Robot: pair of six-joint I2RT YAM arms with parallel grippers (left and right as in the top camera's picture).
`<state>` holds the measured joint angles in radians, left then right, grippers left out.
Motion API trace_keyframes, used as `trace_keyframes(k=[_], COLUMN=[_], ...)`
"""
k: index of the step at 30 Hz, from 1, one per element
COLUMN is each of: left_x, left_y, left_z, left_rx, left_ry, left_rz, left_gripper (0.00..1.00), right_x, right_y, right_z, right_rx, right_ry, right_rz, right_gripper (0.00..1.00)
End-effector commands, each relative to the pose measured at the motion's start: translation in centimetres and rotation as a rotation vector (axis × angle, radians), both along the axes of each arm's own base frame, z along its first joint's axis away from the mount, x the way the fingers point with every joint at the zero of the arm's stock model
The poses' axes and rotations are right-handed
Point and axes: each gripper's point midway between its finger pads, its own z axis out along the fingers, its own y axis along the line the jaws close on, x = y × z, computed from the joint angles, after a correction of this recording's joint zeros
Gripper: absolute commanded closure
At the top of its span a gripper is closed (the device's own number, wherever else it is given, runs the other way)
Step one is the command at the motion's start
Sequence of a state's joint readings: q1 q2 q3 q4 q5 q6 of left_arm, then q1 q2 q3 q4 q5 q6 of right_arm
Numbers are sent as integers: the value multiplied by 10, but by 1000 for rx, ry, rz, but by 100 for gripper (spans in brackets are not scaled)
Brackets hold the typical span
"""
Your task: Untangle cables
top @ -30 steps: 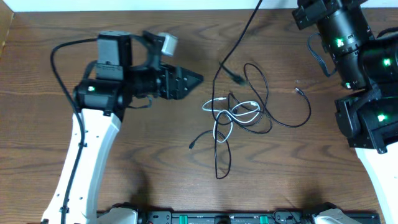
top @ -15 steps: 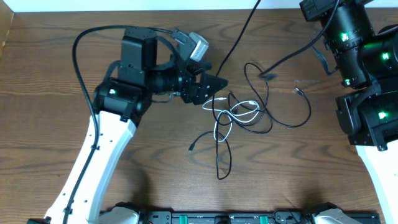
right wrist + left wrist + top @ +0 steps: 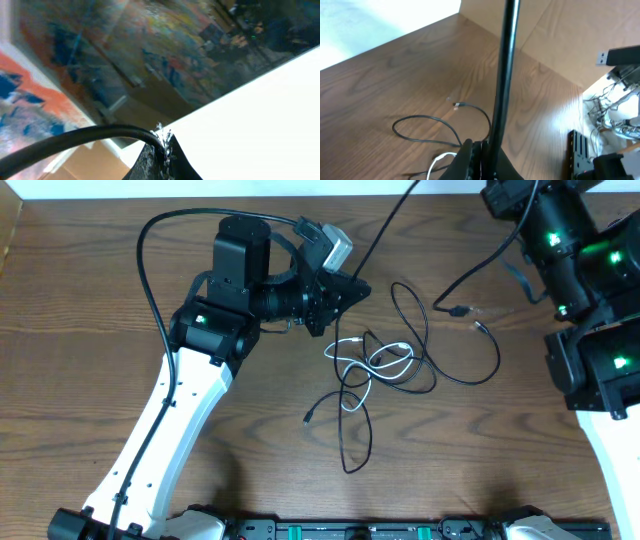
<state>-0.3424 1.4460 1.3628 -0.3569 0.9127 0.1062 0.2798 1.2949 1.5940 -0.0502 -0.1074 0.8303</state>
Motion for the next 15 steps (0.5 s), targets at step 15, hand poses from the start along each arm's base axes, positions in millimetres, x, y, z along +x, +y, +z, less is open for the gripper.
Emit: trace_keyframes(k=[15], left_x=[16], left_y=[9], left_z=[3], left_rx=[-14], left_ry=[72], left_rz=[125], left_gripper=[67], right_x=[20], right_y=[-64], right_z=[-30], right_rx=[3], right_ry=[148], right_rz=[-174], right_gripper=[99])
